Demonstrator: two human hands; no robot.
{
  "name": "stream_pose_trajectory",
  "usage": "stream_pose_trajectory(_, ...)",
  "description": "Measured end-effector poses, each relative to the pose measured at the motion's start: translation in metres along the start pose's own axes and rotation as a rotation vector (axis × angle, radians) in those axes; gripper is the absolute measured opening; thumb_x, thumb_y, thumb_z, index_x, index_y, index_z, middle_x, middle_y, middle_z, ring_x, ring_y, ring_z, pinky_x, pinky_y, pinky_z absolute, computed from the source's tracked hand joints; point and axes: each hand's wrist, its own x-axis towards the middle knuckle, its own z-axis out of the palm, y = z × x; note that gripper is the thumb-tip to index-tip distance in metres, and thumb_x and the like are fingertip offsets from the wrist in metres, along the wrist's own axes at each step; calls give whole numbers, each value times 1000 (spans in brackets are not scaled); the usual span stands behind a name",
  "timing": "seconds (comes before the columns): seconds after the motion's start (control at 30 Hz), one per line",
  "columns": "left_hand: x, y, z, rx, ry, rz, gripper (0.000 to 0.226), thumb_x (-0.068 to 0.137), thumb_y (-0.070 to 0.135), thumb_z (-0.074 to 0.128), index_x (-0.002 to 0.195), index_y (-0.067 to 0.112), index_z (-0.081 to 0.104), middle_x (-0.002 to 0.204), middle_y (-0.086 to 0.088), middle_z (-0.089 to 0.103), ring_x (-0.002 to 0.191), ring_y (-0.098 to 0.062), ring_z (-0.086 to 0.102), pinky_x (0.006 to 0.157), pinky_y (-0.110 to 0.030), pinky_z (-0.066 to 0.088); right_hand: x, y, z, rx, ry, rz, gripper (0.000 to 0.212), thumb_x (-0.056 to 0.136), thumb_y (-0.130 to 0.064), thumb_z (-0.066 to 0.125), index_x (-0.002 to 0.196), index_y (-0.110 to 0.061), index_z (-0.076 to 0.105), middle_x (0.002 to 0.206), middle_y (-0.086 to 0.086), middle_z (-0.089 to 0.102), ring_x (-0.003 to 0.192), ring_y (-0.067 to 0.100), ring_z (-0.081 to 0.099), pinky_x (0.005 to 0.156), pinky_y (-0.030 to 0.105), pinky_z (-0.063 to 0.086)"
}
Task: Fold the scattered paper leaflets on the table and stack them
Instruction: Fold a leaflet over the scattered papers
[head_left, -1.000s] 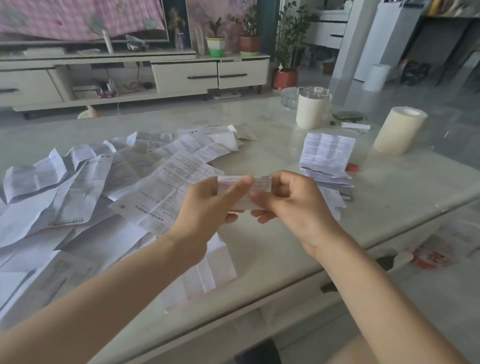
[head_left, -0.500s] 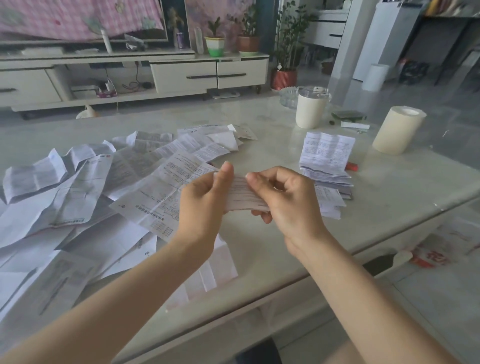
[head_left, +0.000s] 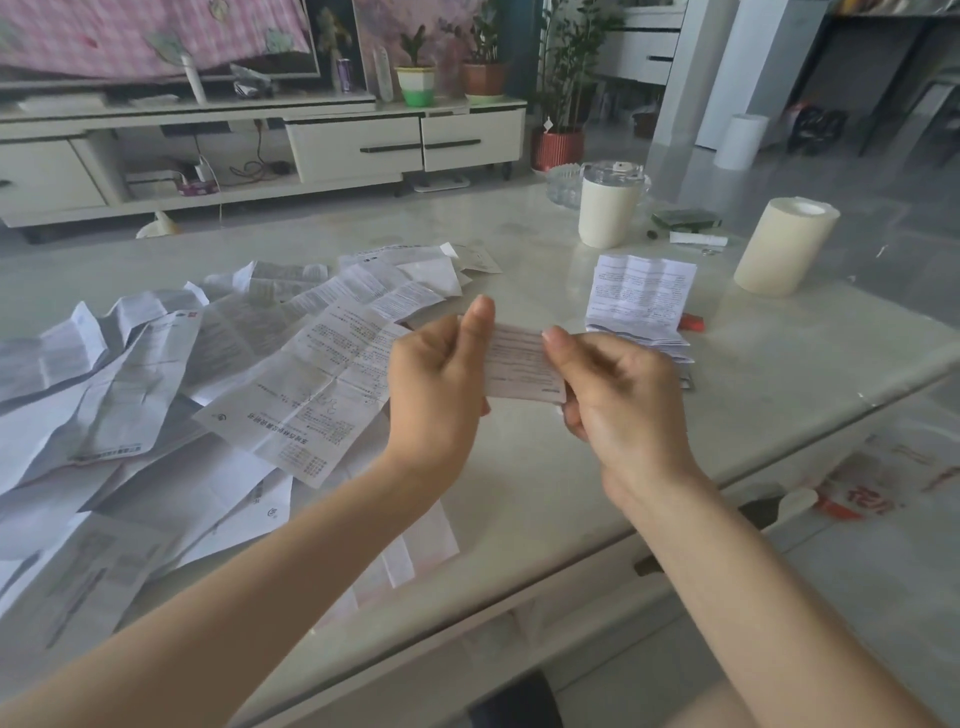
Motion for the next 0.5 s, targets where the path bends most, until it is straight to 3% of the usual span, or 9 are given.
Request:
stream_pose_trajectory(0.1, 15, 0, 10, 123, -212, -112, 38, 98, 27, 45, 63, 17, 54, 37, 9, 50, 36, -3, 43, 42, -17, 35, 19, 5, -18, -257, 108, -177, 30, 91, -18, 60, 66, -1, 58, 48, -4, 47, 38, 3, 44, 41, 17, 39)
stream_pose_trajectory(0.17, 30, 4, 23, 188, -337, -125, 31, 96, 21, 49, 67, 16, 58, 47, 10, 60, 40, -3, 47, 45, -19, 36, 38, 5, -38, -223, 147, -117, 26, 92, -19, 59, 69, -6, 60, 56, -2, 52, 40, 0, 48, 42, 14, 41)
stream_pose_trajectory(0.33, 55, 7, 63, 296, -401, -170, 28, 93, 19, 51, 66, 15, 60, 62, 5, 64, 46, -6, 50, 41, -13, 35, 66, 0, -68, -214, 142, 82, 24, 91, -18, 59, 67, -12, 59, 62, 0, 55, 37, 2, 48, 41, 14, 40)
stream_pose_trajectory(0.43, 58, -10, 76, 463, -436, -265, 28, 87, 16, 54, 60, 12, 58, 63, -3, 61, 50, -15, 46, 42, -17, 33, 71, 14, -80, -444, 105, 136, 27, 83, -17, 64, 62, -3, 55, 56, 5, 46, 44, 13, 46, 47, 21, 36)
stream_pose_trajectory(0.5, 52, -25, 77, 607, -463, -305, 20, 85, 18, 57, 70, 6, 64, 66, -6, 56, 60, -23, 46, 47, -21, 33, 69, 28, -82, -701, 38, 163, 32, 81, -18, 63, 55, -4, 50, 56, 9, 42, 55, 20, 42, 49, 26, 31)
